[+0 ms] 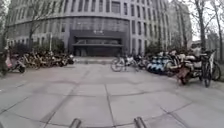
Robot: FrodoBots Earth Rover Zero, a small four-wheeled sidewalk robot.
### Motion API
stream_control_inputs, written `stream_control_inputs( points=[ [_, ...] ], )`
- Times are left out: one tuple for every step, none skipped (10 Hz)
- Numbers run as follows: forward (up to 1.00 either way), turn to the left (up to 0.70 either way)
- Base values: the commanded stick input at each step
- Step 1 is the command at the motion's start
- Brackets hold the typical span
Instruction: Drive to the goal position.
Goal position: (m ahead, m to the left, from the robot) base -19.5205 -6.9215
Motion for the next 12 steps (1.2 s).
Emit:
stream_control_inputs(
  points=[
    [0.0,-1.0],
    [0.0,-1.0],
    [0.0,-1.0],
    [0.0,-1.0],
    [0.0,-1.0],
    [0.0,-1.0],
    [0.0,-1.0],
    [0.0,-1.0],
    [0.0,-1.0],
    [0.0,-1.0],
    [0.0,-1.0],
    [0.0,-1.0]
  ],
)
